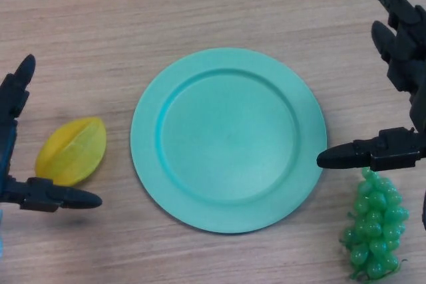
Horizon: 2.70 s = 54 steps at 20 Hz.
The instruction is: Pick up the yellow starfruit and place it on the plate
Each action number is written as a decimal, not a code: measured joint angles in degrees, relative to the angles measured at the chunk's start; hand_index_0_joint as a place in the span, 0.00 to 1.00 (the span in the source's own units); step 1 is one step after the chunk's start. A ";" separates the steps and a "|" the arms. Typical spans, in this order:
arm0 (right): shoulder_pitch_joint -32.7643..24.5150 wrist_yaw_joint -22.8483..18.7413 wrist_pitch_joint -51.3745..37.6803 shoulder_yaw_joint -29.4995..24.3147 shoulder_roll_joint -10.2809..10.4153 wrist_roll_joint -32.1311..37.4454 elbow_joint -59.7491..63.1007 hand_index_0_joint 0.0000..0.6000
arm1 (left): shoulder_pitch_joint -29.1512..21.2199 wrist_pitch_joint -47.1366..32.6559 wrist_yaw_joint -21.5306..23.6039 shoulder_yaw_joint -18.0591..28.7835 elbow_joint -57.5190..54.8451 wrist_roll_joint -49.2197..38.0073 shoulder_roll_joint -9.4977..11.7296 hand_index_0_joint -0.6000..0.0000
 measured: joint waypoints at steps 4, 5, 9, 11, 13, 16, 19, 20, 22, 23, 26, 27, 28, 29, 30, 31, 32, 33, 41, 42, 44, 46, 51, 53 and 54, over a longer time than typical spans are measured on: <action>0.07 -0.32 1.96 -1.98 -0.24 0.00 -1.87 0.00 | -0.89 -0.80 0.65 -4.67 2.50 2.93 -0.03 1.00; 0.11 -0.32 1.97 -2.15 -0.32 -0.01 -1.97 0.00 | -1.19 -1.22 0.65 -5.29 3.84 6.02 -0.03 1.00; 0.59 -0.32 1.98 -2.15 -0.32 -0.01 -4.03 0.00 | -1.17 -1.90 2.38 -6.02 5.85 6.82 -0.07 1.00; 0.49 -0.32 2.25 -2.19 -0.32 -0.01 -4.45 0.00 | -1.67 -3.22 5.63 -6.08 7.90 13.76 0.07 1.00; 0.49 -0.32 3.65 -2.35 -0.32 0.00 -4.64 0.00 | -1.47 -3.33 5.62 -6.08 8.01 15.70 0.13 1.00; 0.89 -0.32 3.85 -3.34 -0.38 0.00 -6.52 0.00 | -1.19 -3.32 4.82 -6.07 7.61 15.50 0.13 1.00; 1.25 -0.32 3.85 -4.23 -0.42 0.00 -6.65 0.00 | -0.61 -3.26 2.36 -6.07 7.03 14.68 0.12 1.00; 1.53 -0.32 3.85 -4.23 -0.41 0.00 -6.65 0.00 | -0.59 -3.26 2.36 -6.06 7.03 14.68 0.12 0.92; 1.74 -0.32 3.85 -4.22 -0.41 0.01 -6.67 0.00 | -0.54 -3.26 2.36 -6.05 7.03 14.59 0.12 0.50; 1.74 -0.32 3.86 -4.22 -0.41 0.01 -6.76 0.00 | -0.55 -3.26 2.39 -6.01 7.03 14.45 0.12 0.25; 1.72 -0.32 4.06 -4.20 -0.41 0.01 -6.97 0.00 | -0.89 -3.26 5.37 -4.45 7.03 12.26 0.14 0.00; 1.72 -0.32 4.24 -4.19 -0.41 0.01 -7.03 0.00 | -0.91 -2.89 5.88 -3.63 7.01 8.01 0.13 0.00; 1.72 -0.32 4.37 -4.19 -0.41 0.01 -7.06 0.00 | -0.93 -1.62 6.03 -3.52 6.59 6.17 0.14 0.00; 1.66 -0.32 4.39 -4.15 -0.41 0.01 -7.08 0.00 | -0.93 -0.64 6.08 -3.52 6.12 6.24 0.16 0.00; 1.65 -0.32 4.91 -4.14 -0.41 0.02 -7.45 0.00 | -0.93 0.34 6.05 -3.52 5.61 6.23 0.16 0.00; 1.46 -0.33 5.64 -4.14 -0.41 0.02 -8.04 0.00 | -0.80 3.09 5.39 -3.32 4.03 5.94 0.16 0.00; 1.15 -0.32 5.86 -4.14 -0.41 0.01 -8.07 0.00 | -0.79 4.93 4.27 -2.96 3.06 5.36 0.17 0.00; 0.95 -0.32 5.92 -4.13 -0.41 0.02 -8.07 0.00 | -0.46 6.96 3.11 -2.01 1.77 3.42 0.17 0.00; 1.17 -0.29 5.92 -4.13 -0.41 2.36 -8.05 0.00 | -2.65 3.42 3.87 -2.63 -7.22 8.73 0.33 0.00; 1.17 -0.29 5.92 -4.13 -0.41 2.36 -8.03 0.00 | -3.27 3.03 4.22 -4.07 -8.38 8.71 -0.20 0.00; 1.32 -0.29 5.92 -4.14 -0.41 2.35 -8.05 0.00 | -3.64 2.12 4.39 -8.63 -8.88 8.70 -1.57 0.00; 1.60 -0.29 5.92 -4.16 -0.40 2.39 -8.05 0.00 | -3.40 2.42 1.51 -12.97 -9.55 8.69 -2.82 0.00; 1.51 -0.64 5.92 -4.24 -0.41 3.95 -8.05 0.00 | -3.84 8.49 -9.89 -17.36 -10.39 8.51 -4.36 0.00; 1.41 -0.77 5.96 -4.18 -0.42 4.92 -8.05 0.00 | -4.41 5.99 -11.01 -18.59 -6.40 11.60 -4.22 0.00; 1.41 -0.78 5.96 -4.21 -0.42 4.74 -8.08 0.00 | -4.60 2.79 -11.01 -18.80 -4.18 15.07 -4.15 0.00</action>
